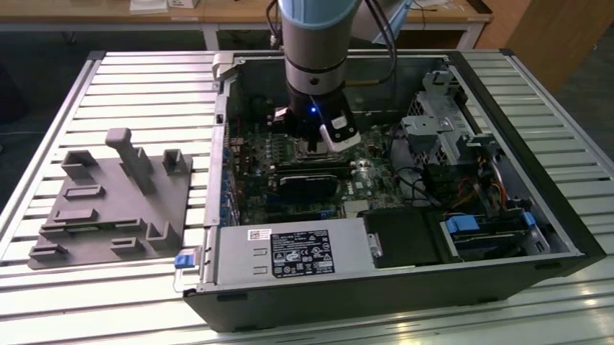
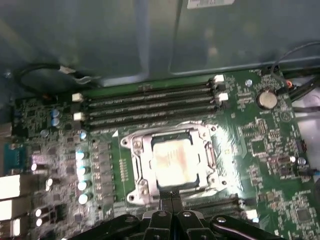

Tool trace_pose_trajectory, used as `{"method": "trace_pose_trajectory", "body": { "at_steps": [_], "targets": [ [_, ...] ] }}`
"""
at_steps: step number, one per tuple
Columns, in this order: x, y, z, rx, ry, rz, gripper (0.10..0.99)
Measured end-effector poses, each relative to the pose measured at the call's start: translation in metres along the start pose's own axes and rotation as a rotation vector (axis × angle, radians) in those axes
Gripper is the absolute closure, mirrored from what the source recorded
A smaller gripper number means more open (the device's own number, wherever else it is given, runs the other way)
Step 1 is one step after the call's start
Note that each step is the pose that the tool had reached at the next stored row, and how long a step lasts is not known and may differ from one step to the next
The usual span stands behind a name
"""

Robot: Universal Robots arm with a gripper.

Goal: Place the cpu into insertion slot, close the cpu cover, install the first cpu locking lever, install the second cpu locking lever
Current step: 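Install the second cpu locking lever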

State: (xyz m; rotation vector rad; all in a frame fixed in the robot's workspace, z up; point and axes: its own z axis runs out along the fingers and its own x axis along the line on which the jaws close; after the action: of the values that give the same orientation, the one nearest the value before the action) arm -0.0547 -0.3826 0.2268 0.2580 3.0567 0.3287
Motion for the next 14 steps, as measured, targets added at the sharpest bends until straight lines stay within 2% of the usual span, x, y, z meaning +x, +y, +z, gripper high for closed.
{"method": "trace_pose_trajectory", "body": {
  "at_steps": [11,14],
  "targets": [
    [-0.0046,0.0222,0.005,0.073,-0.0117,-0.006,0.98],
    [-0.0067,0.0278,0.0064,0.089,-0.0143,-0.007,0.98]
  ]
}}
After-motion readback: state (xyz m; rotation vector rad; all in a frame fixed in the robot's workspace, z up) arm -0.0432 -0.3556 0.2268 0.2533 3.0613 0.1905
